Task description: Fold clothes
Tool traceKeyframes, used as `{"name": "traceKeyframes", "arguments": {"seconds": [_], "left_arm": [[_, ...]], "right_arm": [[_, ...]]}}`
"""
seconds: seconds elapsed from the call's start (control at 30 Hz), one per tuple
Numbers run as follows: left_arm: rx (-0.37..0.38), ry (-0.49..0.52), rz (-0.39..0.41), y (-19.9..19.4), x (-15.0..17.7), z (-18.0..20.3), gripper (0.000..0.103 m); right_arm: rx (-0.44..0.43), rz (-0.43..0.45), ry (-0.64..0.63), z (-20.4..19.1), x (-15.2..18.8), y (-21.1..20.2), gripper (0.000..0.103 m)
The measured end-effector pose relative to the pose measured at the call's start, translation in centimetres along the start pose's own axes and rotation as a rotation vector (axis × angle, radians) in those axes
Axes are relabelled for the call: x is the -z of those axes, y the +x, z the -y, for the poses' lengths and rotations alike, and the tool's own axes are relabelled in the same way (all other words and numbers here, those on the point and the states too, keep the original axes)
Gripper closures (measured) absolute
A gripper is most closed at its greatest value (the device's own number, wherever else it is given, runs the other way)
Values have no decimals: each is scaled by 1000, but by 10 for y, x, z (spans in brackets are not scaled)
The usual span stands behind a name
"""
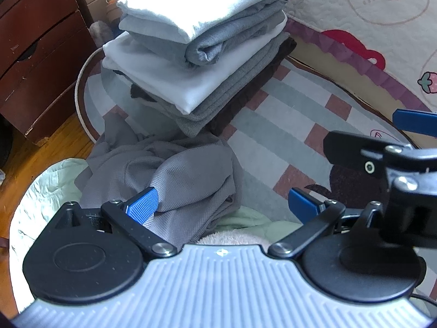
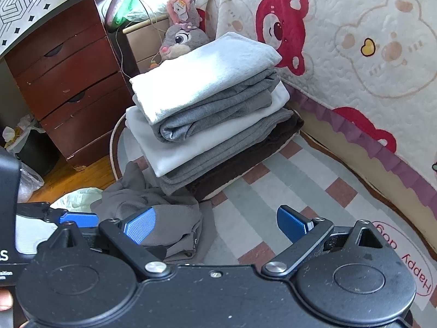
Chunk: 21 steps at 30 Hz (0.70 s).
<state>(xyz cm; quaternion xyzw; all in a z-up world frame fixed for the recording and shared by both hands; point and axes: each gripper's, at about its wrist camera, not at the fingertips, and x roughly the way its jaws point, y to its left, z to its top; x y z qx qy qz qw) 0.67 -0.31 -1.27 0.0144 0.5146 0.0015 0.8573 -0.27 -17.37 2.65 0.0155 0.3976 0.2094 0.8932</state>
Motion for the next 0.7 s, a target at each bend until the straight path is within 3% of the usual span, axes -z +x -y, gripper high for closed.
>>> {"name": "traceKeyframes", "arguments": {"seconds": [0.4,0.7], "left_arm": [[1,21,0,3,2,3,0],[2,26,-6,4,1,3,0]], "right_arm": [[11,8,37,6,-2,-2,5],[-5,-9,-3,0,-2,1,5]]}}
